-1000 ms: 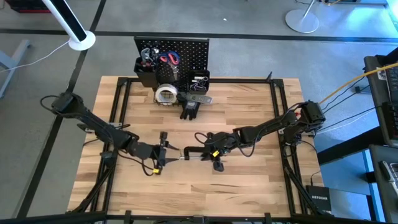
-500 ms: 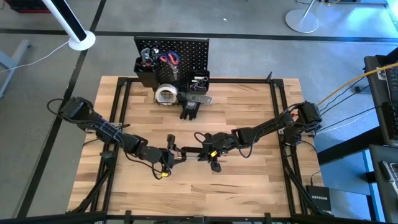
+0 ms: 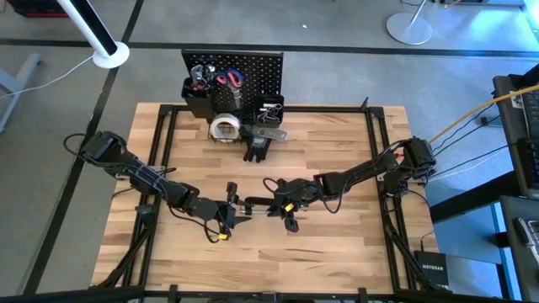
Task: Hang tools onto peg board
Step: Put the clamp into the wire basket on the pegboard
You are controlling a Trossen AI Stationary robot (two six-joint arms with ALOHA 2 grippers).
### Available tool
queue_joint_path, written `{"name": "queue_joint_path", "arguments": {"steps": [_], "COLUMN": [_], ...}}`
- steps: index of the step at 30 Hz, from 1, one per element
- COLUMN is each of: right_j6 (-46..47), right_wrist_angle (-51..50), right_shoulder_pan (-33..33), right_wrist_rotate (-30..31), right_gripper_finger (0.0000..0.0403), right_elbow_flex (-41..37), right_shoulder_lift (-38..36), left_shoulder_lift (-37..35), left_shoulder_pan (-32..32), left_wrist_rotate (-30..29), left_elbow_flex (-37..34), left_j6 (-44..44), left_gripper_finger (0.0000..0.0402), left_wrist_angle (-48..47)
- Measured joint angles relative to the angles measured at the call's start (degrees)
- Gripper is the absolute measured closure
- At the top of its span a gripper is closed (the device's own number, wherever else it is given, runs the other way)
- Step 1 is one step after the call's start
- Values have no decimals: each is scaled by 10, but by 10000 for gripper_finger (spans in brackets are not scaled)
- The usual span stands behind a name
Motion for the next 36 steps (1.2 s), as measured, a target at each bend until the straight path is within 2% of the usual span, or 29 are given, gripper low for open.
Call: {"name": "queue_joint_path", "arguments": {"steps": [3,7,9,14,16,20,22,24,27,30,33,36], "right_j6": [0,2,4,2,0,-1,-7,-31,-64,-90,-94,-102], "right_wrist_angle": [0,7,7,28,-6,-152,-205,-217,-149,-20,153,230], "right_shoulder_pan": [0,0,1,0,-1,-4,5,20,43,51,49,47], "right_wrist_rotate": [0,14,20,27,15,17,49,100,168,200,209,213], "right_gripper_finger": [356,350,331,274,255,230,223,221,222,221,221,221], "right_elbow_flex": [0,0,0,2,2,22,20,4,-48,-124,-192,-223], "right_shoulder_lift": [0,0,0,-5,-19,-99,-138,-171,-206,-211,-199,-180], "left_shoulder_lift": [0,0,-1,0,-9,-50,-76,-105,-144,-172,-187,-190], "left_shoulder_pan": [1,1,2,4,4,3,2,2,4,12,25,34], "left_wrist_rotate": [0,-3,-1,4,2,0,-10,-21,-27,-26,-26,-21], "left_elbow_flex": [0,0,2,3,3,4,2,-13,-55,-108,-139,-144], "left_j6": [-3,3,1,-13,-24,-60,-73,-83,-92,-101,-121,-132], "left_gripper_finger": [233,285,315,317,317,317,317,317,317,317,317,317], "left_wrist_angle": [-9,-5,-9,-19,-30,-84,-102,-90,-32,56,123,130]}}
